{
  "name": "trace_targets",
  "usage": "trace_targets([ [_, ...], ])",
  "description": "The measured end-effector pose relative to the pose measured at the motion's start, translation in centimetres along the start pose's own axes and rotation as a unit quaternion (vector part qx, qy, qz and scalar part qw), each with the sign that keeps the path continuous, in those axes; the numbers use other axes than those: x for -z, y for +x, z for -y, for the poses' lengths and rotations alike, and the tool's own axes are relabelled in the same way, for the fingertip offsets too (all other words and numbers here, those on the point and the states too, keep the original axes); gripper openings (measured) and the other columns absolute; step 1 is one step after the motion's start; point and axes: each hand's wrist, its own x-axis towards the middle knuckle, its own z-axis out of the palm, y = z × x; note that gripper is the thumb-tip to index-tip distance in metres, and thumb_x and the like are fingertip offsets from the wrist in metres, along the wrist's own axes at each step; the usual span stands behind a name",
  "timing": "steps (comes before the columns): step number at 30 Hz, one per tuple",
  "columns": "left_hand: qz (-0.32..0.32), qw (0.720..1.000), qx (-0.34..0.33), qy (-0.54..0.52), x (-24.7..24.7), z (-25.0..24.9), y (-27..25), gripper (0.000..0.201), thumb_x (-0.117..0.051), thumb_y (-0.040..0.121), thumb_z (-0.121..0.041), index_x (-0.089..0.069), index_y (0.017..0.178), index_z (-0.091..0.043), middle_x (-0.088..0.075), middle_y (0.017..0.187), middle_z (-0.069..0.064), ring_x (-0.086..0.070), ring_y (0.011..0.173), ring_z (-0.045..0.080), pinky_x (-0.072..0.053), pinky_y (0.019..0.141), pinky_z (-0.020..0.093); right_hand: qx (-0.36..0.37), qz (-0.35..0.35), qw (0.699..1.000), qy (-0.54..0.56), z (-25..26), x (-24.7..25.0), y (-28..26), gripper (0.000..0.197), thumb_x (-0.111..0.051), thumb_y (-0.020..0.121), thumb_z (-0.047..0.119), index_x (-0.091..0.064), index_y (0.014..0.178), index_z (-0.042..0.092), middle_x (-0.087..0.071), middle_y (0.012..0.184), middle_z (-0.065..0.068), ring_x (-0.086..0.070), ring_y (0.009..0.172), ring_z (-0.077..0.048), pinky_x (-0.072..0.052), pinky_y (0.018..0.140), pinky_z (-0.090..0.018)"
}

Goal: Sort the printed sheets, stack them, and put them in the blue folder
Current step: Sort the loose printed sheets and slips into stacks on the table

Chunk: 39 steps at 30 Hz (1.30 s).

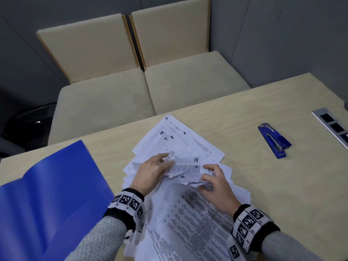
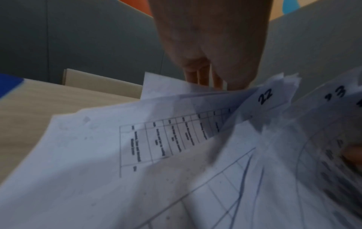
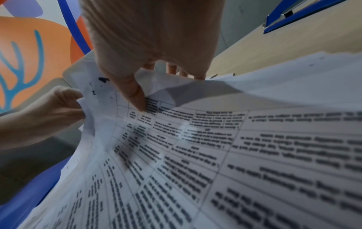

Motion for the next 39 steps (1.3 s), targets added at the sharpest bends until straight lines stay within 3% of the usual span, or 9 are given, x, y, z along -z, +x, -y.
trace_targets([
  [5,0.075,0.982,0.101,-0.142,0.8,-0.5,0.6,0.02,-0.055,0.09,-0.033,-0.07,0.088,-0.021,-0.056,0.134,0.001,-0.051,0.125,0.013,-0.044,0.088,0.028,-0.005,0.016,1.0,0.005,-0.1,0.0,0.1,0.008,-0.069,0.081,0.021,-0.066,0.077,0.016,-0.038,0.128,0.002,-0.034,0.127,-0.012,-0.033,0.096,-0.028],
  [12,0.058,0.96,0.167,-0.217,1.0,-1.0,1.6,0.033,-0.05,0.085,-0.044,-0.064,0.07,-0.018,-0.067,0.075,-0.003,-0.056,0.081,0.017,-0.043,0.075,0.033,-0.006,0.049,0.999,0.01,0.1,0.1,0.5,0.003,-0.066,0.081,0.02,-0.066,0.078,0.018,-0.035,0.137,0.015,-0.03,0.126,-0.002,-0.033,0.097,-0.031],
  [16,0.022,0.938,0.245,-0.244,0.9,-0.6,1.8,0.036,-0.046,0.095,-0.037,-0.058,0.071,-0.013,-0.069,0.075,0.001,-0.062,0.071,0.022,-0.051,0.072,0.04,0.028,0.036,0.999,0.016,0.6,-0.5,0.7,0.027,-0.065,0.079,0.017,-0.049,0.068,0.035,-0.055,0.082,0.02,-0.044,0.083,0.004,-0.033,0.074,-0.031],
  [19,-0.028,0.944,0.293,-0.149,0.5,0.6,3.0,0.018,-0.053,0.09,-0.025,-0.054,0.104,-0.014,-0.056,0.108,0.006,-0.058,0.094,0.025,-0.047,0.082,0.04,0.038,0.025,0.999,0.021,0.9,-0.8,0.4,0.024,-0.065,0.079,0.014,-0.051,0.068,0.03,-0.05,0.07,0.018,-0.041,0.074,0.002,-0.028,0.067,-0.027],
  [22,0.001,0.952,0.293,-0.094,0.0,1.7,4.0,0.047,-0.06,0.083,-0.02,-0.047,0.127,-0.015,-0.054,0.117,0.007,-0.048,0.109,0.028,-0.04,0.092,0.04,0.048,0.021,0.998,0.025,1.1,-0.7,0.2,0.016,-0.064,0.078,0.015,-0.054,0.071,0.026,-0.052,0.071,0.017,-0.042,0.074,0.001,-0.027,0.067,-0.024],
  [27,-0.056,0.972,0.213,-0.079,0.2,1.4,3.6,0.006,-0.065,0.081,-0.017,-0.063,0.083,-0.012,-0.061,0.082,0.004,-0.055,0.079,0.027,-0.039,0.069,0.033,0.044,0.019,0.998,0.03,1.0,-0.8,0.1,0.017,-0.064,0.077,0.016,-0.054,0.073,0.03,-0.056,0.073,0.016,-0.046,0.08,-0.003,-0.031,0.069,-0.026],
  [31,-0.05,0.982,0.129,-0.126,0.5,0.9,2.2,0.011,-0.067,0.085,-0.015,-0.063,0.077,-0.009,-0.061,0.075,0.001,-0.05,0.072,0.017,-0.033,0.065,0.025,0.024,0.017,0.999,0.023,0.8,-0.9,0.2,0.023,-0.068,0.075,0.012,-0.056,0.072,0.033,-0.055,0.08,0.024,-0.04,0.106,0.003,-0.038,0.085,-0.032],
  [36,0.024,0.982,0.088,-0.163,1.2,0.2,2.0,0.006,-0.066,0.081,-0.004,-0.066,0.083,-0.009,-0.063,0.086,0.002,-0.055,0.081,0.018,-0.04,0.072,0.029,0.028,-0.015,0.997,-0.068,0.7,-0.8,0.6,0.012,-0.063,0.077,0.015,-0.058,0.075,0.026,-0.057,0.077,0.024,-0.029,0.131,0.0,-0.004,0.113,-0.046],
  [39,0.111,0.939,0.145,-0.292,1.2,0.5,2.4,0.011,-0.076,0.076,-0.021,-0.067,0.079,-0.017,-0.059,0.101,0.002,-0.058,0.094,0.02,-0.044,0.086,0.03,0.034,-0.016,0.994,-0.105,1.0,-0.6,1.4,0.01,-0.059,0.074,0.017,-0.059,0.073,0.027,-0.06,0.073,0.022,-0.018,0.136,0.005,0.019,0.11,-0.051],
])
